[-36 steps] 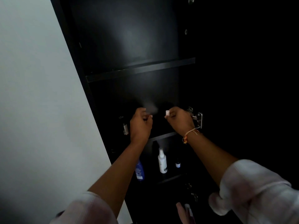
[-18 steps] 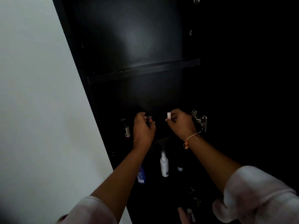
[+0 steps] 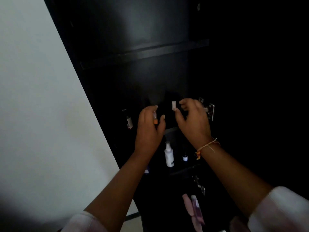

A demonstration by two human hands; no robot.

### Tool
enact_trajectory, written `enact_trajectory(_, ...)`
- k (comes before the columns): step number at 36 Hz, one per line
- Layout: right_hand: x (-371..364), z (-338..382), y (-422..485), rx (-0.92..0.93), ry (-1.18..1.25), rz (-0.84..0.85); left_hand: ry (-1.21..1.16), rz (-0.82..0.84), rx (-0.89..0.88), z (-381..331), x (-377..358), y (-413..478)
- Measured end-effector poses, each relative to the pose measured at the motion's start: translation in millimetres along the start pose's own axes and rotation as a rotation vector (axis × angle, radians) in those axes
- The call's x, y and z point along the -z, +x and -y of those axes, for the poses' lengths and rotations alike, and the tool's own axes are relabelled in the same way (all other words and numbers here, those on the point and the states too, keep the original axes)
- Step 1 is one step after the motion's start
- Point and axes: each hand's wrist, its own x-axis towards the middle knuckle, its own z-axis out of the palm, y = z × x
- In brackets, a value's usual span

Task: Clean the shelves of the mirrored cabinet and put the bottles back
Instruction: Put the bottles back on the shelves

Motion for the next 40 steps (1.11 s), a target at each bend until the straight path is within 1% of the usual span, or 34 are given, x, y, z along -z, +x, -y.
enact_trajectory(2, 5.3, 2.6, -12.7, -0.020, 0.031, -0.011, -0.022, 0.012, -0.030, -6.2, 2.7, -11.2)
enact_trajectory(5, 8.1, 1.1, -37.5, -0.071, 0.055, 0.020, -0.054, 0.111, -0.035, -12.5, 2.1, -34.2)
enact_trajectory(10, 3.1, -20.1, -91.6, -0.203, 0.079, 0.118, -0.140, 0.274, 0.099, -10.2, -11.9, -93.1)
enact_trajectory(14, 4.2, -40.2, -144.1, -0.317, 0.052, 0.201, -0.166, 0.468, 0.203, 4.9, -25.9, -153.2)
enact_trajectory(16, 6.6, -49.8, -173.2, -0.389, 0.035, 0.241, -0.156, 0.562, 0.312, 16.1, -34.3, -185.8)
enact_trajectory(18, 6.0, -62.6, -205.0, -0.453, -0.035, 0.303, -0.145, 0.634, 0.490, 27.5, -42.5, -217.2)
enact_trajectory(21, 3.6, -84.8, -247.4, -0.637, -0.147, 0.439, -0.114, 0.762, 0.721, 42.6, -53.8, -256.3)
enact_trajectory(23, 0.4, -105.2, -274.6, -0.765, -0.251, 0.603, -0.036, 0.849, 0.798, 53.4, -62.5, -278.7)
enact_trajectory(25, -4.1, -123.6, -301.9, -0.858, -0.361, 0.740, -0.011, 0.903, 0.858, 61.9, -71.1, -297.2)
enact_trajectory(27, -9.5, -138.4, -325.5, -0.839, -0.442, 0.812, -0.028, 0.956, 0.934, 68.2, -81.3, -309.6)
enact_trajectory(29, -16.0, -148.2, -339.5, -0.849, -0.477, 0.842, -0.040, 0.984, 0.979, 75.7, -94.0, -318.8)
enact_trajectory(32, -27.3, -160.9, -349.5, -0.875, -0.502, 0.870, -0.014, 1.006, 0.948, 87.2, -115.0, -330.0)
enact_trajectory(34, -37.0, -171.1, -354.0, -0.870, -0.521, 0.892, 0.002, 0.995, 0.984, 94.7, -129.8, -334.5)
enact_trajectory(36, -48.3, -183.2, -357.6, -0.938, -0.507, 0.853, 0.016, 0.976, 1.058, 102.8, -144.6, -337.8)
enact_trajectory(40, -66.9, -206.3, -360.8, -0.949, -0.516, 0.829, 0.026, 0.954, 1.140, 116.2, -170.6, -347.8)
